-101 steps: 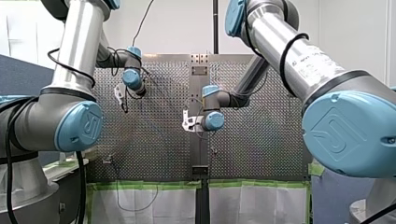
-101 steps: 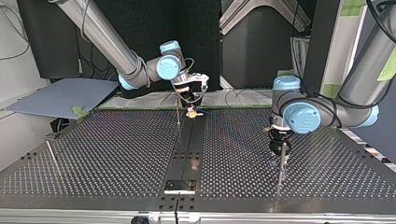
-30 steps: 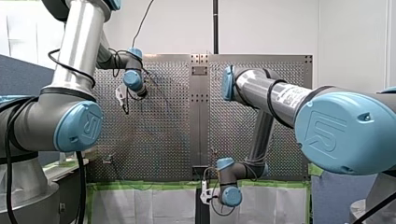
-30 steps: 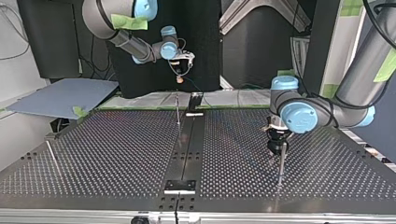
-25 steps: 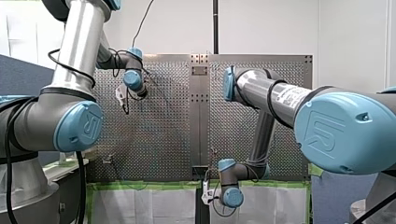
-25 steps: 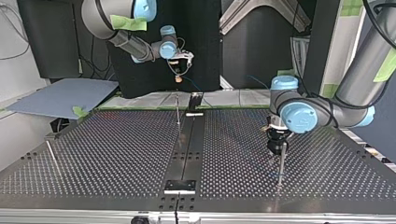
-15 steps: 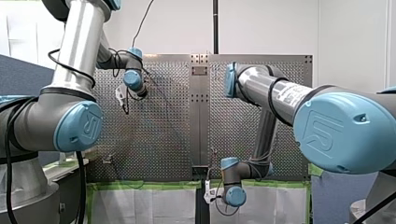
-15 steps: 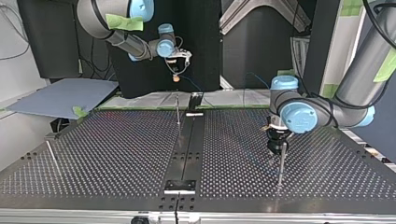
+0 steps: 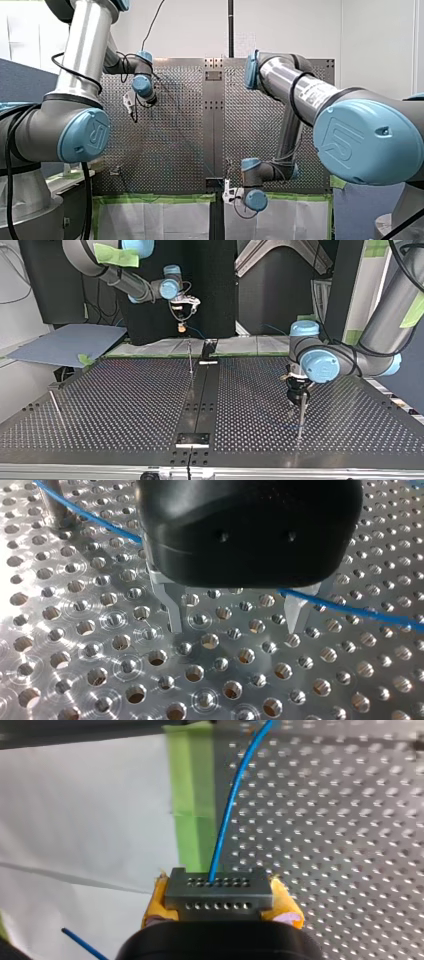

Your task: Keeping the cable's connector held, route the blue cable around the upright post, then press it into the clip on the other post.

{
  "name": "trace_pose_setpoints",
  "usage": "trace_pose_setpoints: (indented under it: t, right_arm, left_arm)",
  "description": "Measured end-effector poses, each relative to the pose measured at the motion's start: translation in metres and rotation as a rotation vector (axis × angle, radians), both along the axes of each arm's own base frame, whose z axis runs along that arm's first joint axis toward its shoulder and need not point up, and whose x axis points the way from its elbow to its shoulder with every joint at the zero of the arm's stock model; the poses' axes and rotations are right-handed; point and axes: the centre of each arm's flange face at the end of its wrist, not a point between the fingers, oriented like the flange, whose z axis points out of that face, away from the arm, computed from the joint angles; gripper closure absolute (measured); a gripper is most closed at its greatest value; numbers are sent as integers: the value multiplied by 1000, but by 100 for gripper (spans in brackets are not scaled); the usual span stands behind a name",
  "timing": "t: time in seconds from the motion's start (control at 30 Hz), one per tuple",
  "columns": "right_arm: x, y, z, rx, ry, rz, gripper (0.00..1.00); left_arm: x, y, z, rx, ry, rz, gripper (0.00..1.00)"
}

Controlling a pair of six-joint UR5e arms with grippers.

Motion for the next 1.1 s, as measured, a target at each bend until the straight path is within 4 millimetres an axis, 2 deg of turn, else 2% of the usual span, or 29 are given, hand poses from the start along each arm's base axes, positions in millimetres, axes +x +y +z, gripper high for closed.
trace_pose_setpoints:
  t: [0.73, 0.97, 1.1]
  right_arm:
    - [-25, 10, 85, -141, -93, -29, 100]
    - [-34, 22, 106, -158, -70, -14, 100]
    - [-42, 32, 102, -151, -60, -13, 100]
  left_arm:
    - [-5, -1, -2, -19, 22, 36, 4]
    - [-6, -3, -2, -19, 26, 47, 4]
    - [-7, -3, -2, -17, 28, 53, 4]
